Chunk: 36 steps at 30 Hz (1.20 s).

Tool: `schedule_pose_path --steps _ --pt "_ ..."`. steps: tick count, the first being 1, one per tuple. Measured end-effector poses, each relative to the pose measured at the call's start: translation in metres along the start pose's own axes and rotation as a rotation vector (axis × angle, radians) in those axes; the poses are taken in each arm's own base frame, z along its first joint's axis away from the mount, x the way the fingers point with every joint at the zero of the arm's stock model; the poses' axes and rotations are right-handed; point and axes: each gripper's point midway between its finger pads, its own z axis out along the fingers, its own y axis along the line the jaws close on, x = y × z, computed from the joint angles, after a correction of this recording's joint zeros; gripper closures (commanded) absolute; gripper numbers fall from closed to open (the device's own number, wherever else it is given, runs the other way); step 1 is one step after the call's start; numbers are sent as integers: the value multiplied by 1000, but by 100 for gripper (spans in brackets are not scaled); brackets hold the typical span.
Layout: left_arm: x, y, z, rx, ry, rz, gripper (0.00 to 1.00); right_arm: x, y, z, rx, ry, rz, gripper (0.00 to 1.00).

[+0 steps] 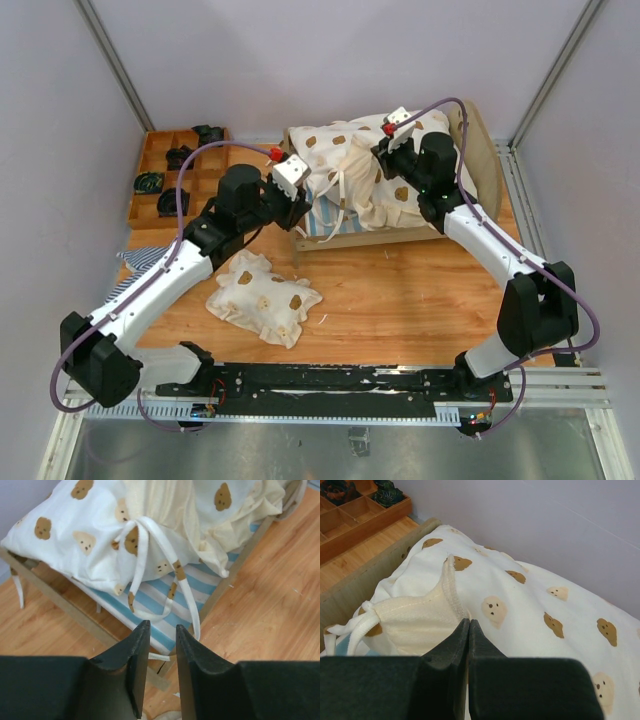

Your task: Set up the pet bed

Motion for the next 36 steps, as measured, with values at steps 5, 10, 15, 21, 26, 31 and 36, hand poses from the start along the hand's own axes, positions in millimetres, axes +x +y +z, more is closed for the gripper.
schedule_pose_path --steps 5,10,15,21,26,31,36 --pt "9 -23 12 136 -15 17 48 -1 0 0 1 -3 -1 100" --pt "31 -42 45 251 55 7 44 -1 0 0 1 -4 -1 100" --pt "55 -54 82 218 128 -44 41 -1 0 0 1 -4 -1 100" --pt "55 -41 106 114 91 -112 38 -1 0 0 1 -4 -3 100" --pt "49 -31 117 55 37 -117 45 -4 -1 -2 2 -10 -8 100" --pt "44 -35 119 76 -5 -123 80 -5 -1 -2 3 -10 -9 100" --pt "46 -39 118 101 -7 -121 100 -5 -1 -2 3 -10 -9 100"
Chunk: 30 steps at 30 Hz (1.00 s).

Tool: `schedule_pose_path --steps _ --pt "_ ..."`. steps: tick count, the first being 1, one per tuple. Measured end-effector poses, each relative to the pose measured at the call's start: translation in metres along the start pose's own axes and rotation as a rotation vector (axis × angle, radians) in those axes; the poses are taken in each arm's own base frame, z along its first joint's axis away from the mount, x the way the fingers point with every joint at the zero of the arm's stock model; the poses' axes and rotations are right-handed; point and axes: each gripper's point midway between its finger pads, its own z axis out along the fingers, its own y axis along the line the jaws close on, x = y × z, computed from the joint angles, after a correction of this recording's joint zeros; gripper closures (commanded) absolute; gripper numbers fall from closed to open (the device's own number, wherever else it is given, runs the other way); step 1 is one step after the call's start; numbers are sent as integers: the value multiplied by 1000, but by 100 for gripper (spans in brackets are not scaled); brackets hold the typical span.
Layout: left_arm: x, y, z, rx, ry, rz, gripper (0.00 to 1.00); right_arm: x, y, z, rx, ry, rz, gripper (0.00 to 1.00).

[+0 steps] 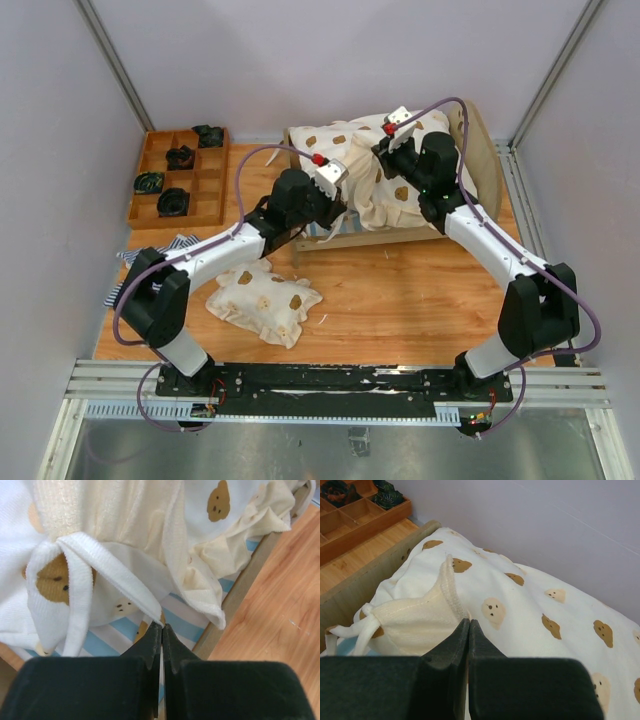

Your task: Set up the pet bed

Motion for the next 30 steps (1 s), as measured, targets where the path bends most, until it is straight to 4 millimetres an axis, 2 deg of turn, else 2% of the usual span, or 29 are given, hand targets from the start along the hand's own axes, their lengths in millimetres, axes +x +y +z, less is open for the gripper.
schedule_pose_path --steps 3,6,11,15,17,24,30 --pt "2 -3 -8 11 6 15 100 0 0 -1 -1 -2 0 100" --pt "-5 0 -24 -4 -10 34 100 2 4 -6 -10 -9 5 100" --pt "-48 28 -62 -101 -117 66 100 1 9 -10 -22 -29 23 100" --pt "-65 46 -79 -185 -159 89 100 -3 9 -10 -23 -44 24 100" --pt "-62 49 -79 -199 -156 89 100 -3 10 -9 -27 -46 26 100" --pt "-27 61 -77 -261 -95 85 100 -4 12 -9 -35 -47 36 100" --pt "-43 80 -80 -338 -163 97 100 -4 12 -10 -35 -50 36 100"
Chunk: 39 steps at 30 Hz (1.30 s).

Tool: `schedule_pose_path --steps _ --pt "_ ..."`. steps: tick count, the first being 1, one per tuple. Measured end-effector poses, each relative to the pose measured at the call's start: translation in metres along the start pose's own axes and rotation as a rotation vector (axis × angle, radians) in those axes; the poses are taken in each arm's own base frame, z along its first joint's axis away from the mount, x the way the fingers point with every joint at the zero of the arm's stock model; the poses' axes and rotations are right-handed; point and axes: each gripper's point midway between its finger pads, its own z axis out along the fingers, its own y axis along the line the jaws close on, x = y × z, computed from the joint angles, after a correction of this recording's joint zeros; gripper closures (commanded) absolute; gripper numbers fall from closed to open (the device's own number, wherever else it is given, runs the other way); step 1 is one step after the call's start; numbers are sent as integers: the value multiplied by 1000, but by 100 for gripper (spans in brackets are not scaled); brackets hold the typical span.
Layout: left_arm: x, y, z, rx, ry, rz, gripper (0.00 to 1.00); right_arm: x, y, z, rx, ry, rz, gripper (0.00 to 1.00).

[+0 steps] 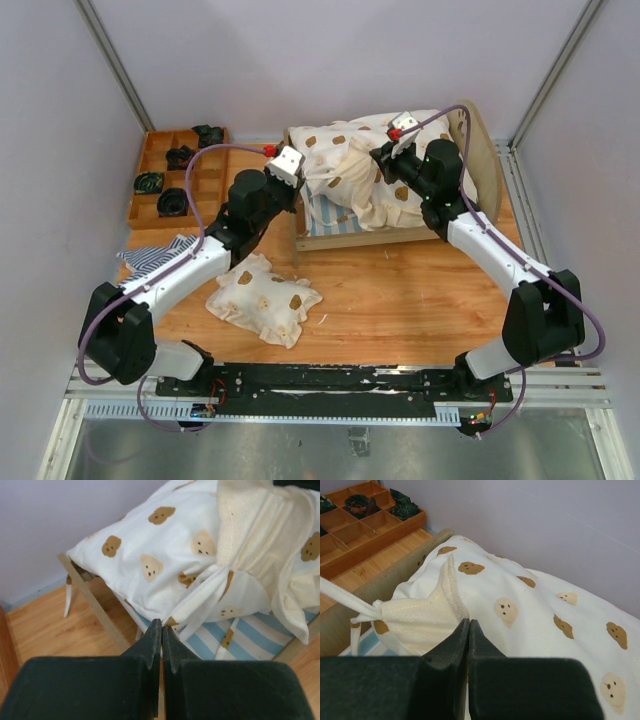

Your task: Set up the pet bed

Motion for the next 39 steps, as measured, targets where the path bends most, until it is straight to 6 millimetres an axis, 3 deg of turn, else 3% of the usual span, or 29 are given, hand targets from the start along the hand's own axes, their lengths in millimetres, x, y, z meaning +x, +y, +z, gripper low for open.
schedule_pose_path --steps 7,14,18,25,31,37,39 --pt "-17 18 10 -53 -49 -6 100 -3 0 -1 1 -6 -3 100" --pt "-11 20 13 -68 -29 -15 100 -9 -1 -4 3 -18 -7 100" --pt "-2 9 10 -20 0 -87 100 -6 0 -4 2 -13 -7 100" --pt "27 -26 -17 113 58 -293 100 -6 2 -4 -6 -15 -5 100" --pt "56 -25 -15 72 124 -336 100 -4 5 -4 -23 -11 -3 100" --pt "71 -20 -13 15 191 -376 77 0 8 -3 -42 -4 0 100" --pt "77 -19 -15 -5 215 -406 59 3 8 -2 -43 3 2 100"
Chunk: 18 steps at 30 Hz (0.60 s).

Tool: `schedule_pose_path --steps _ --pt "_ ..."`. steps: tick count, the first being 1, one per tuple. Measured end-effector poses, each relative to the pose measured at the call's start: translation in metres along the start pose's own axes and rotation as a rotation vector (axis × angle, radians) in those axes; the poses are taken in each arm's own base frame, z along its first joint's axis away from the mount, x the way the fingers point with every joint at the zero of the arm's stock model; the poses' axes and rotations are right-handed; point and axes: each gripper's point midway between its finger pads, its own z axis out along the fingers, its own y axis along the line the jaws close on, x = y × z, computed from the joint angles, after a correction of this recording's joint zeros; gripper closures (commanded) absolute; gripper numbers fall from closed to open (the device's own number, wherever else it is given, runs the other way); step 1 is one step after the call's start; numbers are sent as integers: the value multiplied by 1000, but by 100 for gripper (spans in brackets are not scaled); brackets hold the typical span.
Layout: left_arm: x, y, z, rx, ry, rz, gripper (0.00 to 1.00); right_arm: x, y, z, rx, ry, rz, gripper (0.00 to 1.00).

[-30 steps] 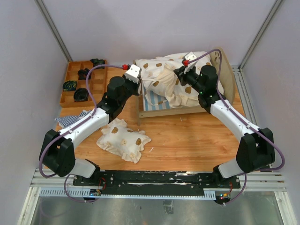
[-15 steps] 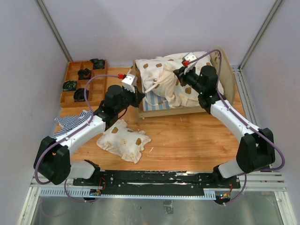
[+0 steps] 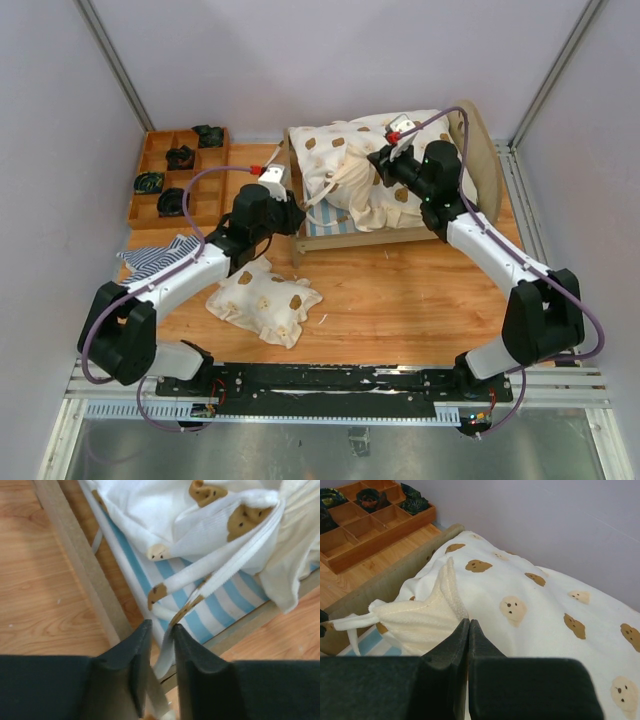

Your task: Set up the pet bed

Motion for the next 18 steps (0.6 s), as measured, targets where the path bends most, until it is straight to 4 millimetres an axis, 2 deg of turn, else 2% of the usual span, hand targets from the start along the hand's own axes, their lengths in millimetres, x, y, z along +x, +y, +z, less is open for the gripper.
schedule_pose_path --steps 4,10,14,18 --pt "4 8 -10 -54 23 -38 45 9 1 3 -4 19 7 100" --pt "-5 14 -31 -96 -15 -53 40 20 4 9 -14 43 15 100" --pt "17 21 -33 -114 23 -54 40 26 6 17 -24 56 20 100" --pt "38 27 -27 -130 76 -58 43 31 10 22 -34 69 24 100"
